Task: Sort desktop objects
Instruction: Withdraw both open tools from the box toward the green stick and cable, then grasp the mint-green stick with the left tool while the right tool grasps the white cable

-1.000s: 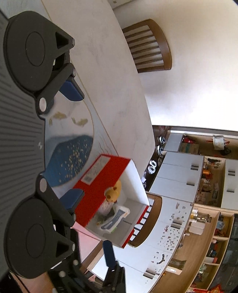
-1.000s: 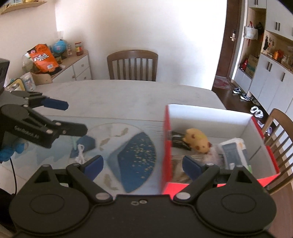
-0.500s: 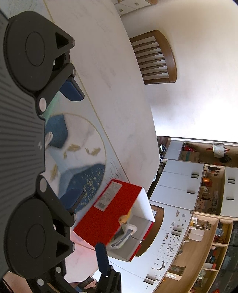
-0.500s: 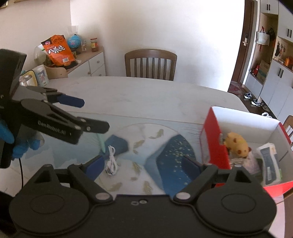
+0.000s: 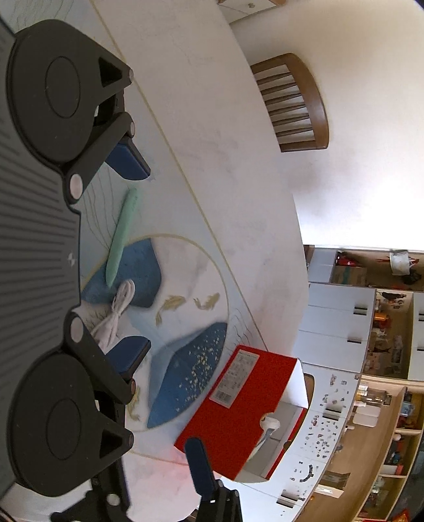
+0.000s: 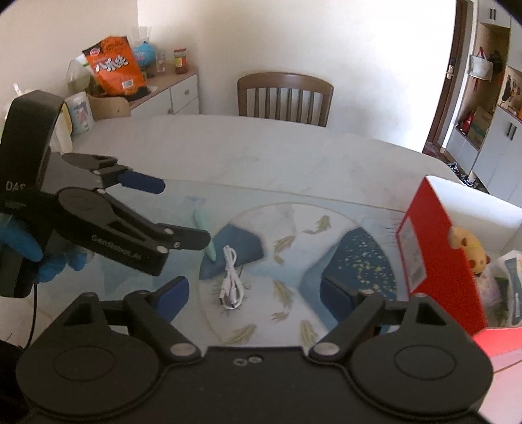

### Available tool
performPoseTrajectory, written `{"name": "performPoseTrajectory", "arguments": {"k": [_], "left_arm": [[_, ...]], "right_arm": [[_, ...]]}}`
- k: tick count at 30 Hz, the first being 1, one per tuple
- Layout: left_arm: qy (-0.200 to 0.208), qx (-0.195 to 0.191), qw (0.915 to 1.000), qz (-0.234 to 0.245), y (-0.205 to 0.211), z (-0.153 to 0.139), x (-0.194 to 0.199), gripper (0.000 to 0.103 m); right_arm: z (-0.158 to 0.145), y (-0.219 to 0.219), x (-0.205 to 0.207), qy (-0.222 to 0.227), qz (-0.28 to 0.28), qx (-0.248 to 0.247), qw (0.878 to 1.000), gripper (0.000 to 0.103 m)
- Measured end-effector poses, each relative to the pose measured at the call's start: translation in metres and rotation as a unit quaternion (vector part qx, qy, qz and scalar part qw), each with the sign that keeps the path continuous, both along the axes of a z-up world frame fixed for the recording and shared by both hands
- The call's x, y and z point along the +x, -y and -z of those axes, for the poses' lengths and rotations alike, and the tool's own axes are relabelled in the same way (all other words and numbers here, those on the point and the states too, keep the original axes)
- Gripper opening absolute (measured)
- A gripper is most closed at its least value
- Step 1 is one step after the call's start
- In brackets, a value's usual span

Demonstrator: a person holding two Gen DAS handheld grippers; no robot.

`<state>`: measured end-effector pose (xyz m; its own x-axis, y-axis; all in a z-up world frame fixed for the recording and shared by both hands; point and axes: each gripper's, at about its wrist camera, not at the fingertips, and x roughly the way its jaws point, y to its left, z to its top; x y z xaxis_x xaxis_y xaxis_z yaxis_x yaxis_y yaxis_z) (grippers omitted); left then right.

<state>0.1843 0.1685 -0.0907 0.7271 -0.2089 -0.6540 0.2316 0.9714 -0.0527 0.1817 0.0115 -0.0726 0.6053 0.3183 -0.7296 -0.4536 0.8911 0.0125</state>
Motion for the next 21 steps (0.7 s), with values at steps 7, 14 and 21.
{"name": "performPoseTrajectory", "arguments": {"k": [7, 14, 21], "left_arm": [[-0.001, 0.013, 0.9999, 0.003, -0.006, 0.018, 0.007, 0.102], [0.001, 0.010, 0.9999, 0.008, -0.014, 0.035, 0.017, 0.102], [0.008, 0.006, 0.9999, 0.006, -0.020, 0.047, 0.023, 0.102]], "right_arm": [[0.017, -0.018, 0.009, -0.006, -0.003, -0.010, 1.000, 0.085], [0.043, -0.028, 0.022, -0.018, -0.009, -0.027, 0.999, 0.080], [0.059, -0.034, 0.032, -0.030, -0.005, -0.036, 0.999, 0.072]]}}
